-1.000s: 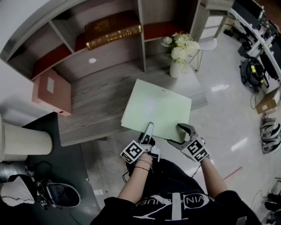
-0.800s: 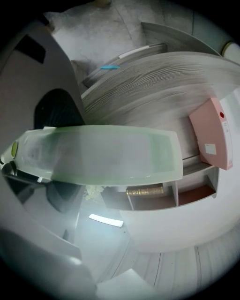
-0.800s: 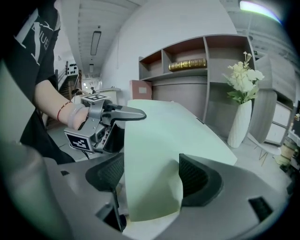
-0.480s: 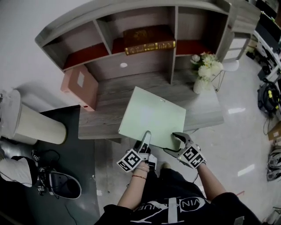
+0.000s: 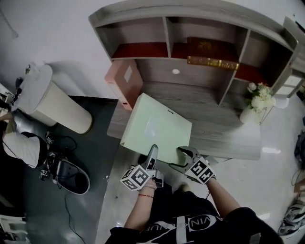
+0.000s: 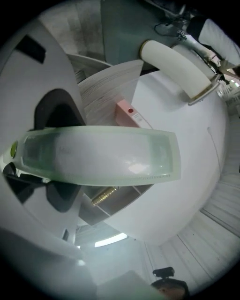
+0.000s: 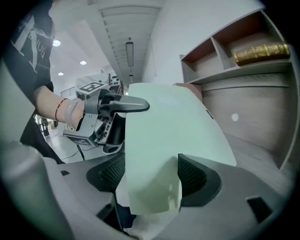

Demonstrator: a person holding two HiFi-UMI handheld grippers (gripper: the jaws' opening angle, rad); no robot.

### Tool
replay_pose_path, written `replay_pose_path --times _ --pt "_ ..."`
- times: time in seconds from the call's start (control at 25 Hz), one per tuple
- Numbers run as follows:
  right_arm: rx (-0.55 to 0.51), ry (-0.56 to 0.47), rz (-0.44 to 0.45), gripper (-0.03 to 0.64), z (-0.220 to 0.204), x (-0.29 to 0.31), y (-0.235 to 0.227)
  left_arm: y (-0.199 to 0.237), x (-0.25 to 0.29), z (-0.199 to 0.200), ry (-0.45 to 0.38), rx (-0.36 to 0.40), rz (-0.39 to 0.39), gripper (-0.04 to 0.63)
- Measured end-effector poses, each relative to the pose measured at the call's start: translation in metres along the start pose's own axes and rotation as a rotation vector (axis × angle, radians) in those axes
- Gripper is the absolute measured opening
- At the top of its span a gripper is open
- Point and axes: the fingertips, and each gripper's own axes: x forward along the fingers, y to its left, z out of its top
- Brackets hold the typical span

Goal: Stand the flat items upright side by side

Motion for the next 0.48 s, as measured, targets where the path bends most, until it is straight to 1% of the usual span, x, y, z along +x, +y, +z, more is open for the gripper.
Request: replay_pose_path --times 0.12,0.24,0.36,0.48 --pt "-0.054 -0.007 0.055 0.342 0.019 0.026 0.007 0.009 -0.007 0.028 -0.046 0.069 0.055 0.272" --pt "-0.09 -0.003 0.089 0.341 0.036 0.051 0.009 0.017 -0.009 0.053 -0.07 0.138 0.097 0.272" --pt "-0.081 0.019 0.094 0.362 0.047 0.074 0.005 0.023 -0.004 0.072 -0.073 0.18 0.124 0.272" --pt "-0.06 0.028 0.102 0.365 0.056 0.092 0.002 0.027 0.003 0.088 -0.066 0.245 0.145 0.272"
